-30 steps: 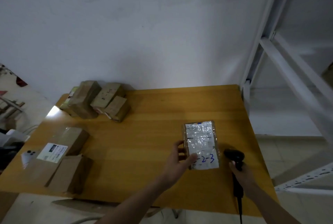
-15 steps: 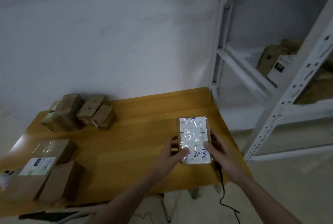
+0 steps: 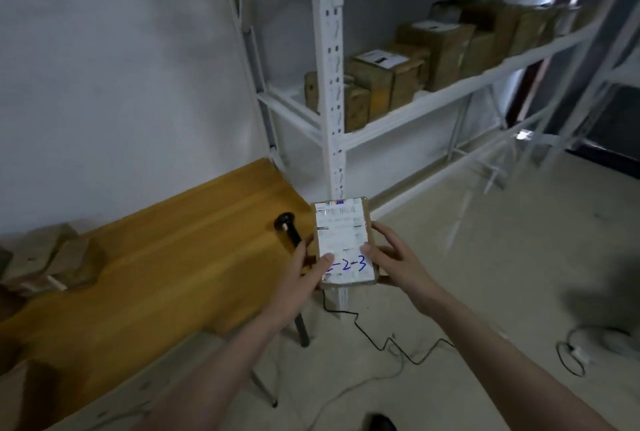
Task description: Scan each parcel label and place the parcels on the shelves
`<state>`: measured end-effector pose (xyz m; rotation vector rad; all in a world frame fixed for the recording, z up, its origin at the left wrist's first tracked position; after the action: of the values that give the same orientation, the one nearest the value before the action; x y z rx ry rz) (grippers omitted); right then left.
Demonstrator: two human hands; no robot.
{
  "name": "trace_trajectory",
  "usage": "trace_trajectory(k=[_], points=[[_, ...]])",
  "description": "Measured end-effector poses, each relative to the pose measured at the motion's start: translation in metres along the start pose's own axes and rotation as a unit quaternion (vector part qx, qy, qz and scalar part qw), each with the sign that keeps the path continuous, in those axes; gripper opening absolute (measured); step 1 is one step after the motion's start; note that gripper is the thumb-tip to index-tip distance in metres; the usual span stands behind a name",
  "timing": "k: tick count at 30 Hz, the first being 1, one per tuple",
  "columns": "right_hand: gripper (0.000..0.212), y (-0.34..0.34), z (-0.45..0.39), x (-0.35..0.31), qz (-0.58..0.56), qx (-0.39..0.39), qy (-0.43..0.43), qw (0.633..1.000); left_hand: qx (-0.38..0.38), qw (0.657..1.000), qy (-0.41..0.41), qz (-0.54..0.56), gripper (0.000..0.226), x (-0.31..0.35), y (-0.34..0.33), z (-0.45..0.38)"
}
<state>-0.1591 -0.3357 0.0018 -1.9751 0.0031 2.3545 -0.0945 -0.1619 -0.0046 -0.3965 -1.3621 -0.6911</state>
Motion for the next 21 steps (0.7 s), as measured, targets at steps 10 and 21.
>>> trace_trajectory(k=[10, 21], points=[[0.042, 0.150, 0.082, -0.028, -0.001, 0.097, 0.000, 0.995, -0.064, 0.995, -0.044, -0.060, 0.057, 0.060, -0.151, -0.060], [0.031, 0.359, 0.122, -0.079, 0.024, 0.174, 0.026, 0.984, -0.117, 0.991, -0.065, -0.020, 0.029, 0.163, -0.330, -0.169]])
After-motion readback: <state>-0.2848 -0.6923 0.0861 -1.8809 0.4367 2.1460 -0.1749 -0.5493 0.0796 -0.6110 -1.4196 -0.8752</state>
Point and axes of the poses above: each hand's wrist, its own z-axis away from the middle knuckle, its own y-axis out of the back of the hand, x = y × z, the point moved 4 cm from there along -z, towards the middle knuckle, and after that the axes turned 10 degrees about -x, right-handed, at the moved point
